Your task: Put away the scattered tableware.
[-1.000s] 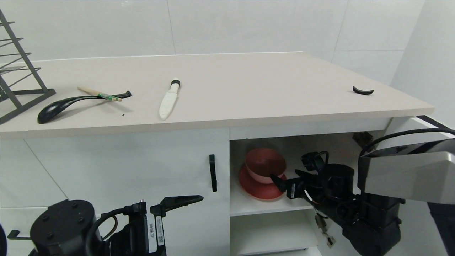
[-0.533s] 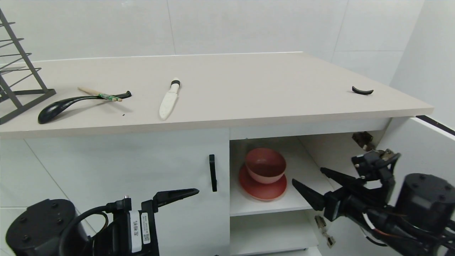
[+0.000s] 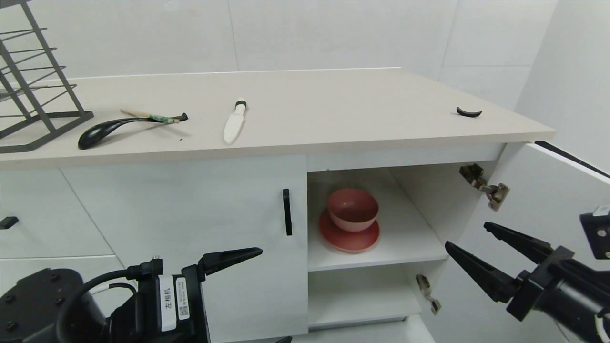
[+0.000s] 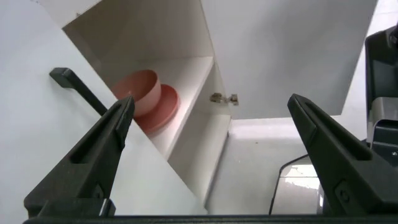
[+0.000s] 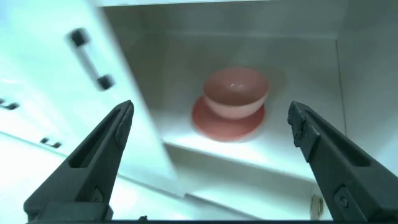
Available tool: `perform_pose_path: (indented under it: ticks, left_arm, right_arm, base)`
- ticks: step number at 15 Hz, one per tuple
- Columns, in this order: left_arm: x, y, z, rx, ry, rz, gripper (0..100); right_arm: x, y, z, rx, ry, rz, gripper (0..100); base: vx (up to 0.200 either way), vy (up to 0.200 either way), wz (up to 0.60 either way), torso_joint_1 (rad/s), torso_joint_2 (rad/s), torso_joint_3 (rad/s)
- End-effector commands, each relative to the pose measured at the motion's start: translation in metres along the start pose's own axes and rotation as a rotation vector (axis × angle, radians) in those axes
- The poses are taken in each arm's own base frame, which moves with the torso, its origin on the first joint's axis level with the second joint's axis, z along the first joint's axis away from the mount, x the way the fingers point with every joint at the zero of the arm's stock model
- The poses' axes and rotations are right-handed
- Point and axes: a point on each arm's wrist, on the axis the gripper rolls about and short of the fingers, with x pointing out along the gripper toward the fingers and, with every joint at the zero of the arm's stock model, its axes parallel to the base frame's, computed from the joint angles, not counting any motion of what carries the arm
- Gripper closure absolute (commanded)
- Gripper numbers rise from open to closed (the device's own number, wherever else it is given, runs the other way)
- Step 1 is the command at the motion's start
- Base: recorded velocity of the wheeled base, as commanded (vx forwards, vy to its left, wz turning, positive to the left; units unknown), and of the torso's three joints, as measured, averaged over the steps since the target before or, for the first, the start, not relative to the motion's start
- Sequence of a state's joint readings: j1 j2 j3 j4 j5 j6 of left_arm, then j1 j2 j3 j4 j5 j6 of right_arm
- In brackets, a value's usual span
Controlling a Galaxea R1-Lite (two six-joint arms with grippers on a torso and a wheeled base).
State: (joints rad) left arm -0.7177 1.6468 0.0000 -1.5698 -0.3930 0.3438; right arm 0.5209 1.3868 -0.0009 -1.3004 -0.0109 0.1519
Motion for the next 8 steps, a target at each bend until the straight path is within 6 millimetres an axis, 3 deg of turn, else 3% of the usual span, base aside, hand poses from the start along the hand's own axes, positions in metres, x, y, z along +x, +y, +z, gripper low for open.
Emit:
perform_pose_path:
  ticks: [1, 5, 8]
  left_arm:
    - [-0.001, 0.001, 0.000, 0.001, -0.002, 0.009, 0]
    - [0.000, 0.002, -0.002, -0.023, 0.017, 0.028, 0]
    - [0.001, 0.002, -0.003, -0.060, 0.029, 0.055, 0]
  right_arm:
    - [-0.012, 0.002, 0.010, 0.002, -0.072, 0.012, 0]
    - [-0.026, 0.002, 0.017, 0.001, -0.123, 0.017, 0]
    - [-0.046, 0.001, 0.013, 0.004, -0.076, 0.005, 0]
  base:
    - [-0.200, 0.000, 0.00, 0.002, 0.00, 0.007]
    - [-0.200, 0.000, 0.00, -0.002, 0.01, 0.006]
    - [-0.200, -0.200, 0.00, 0.002, 0.00, 0.002]
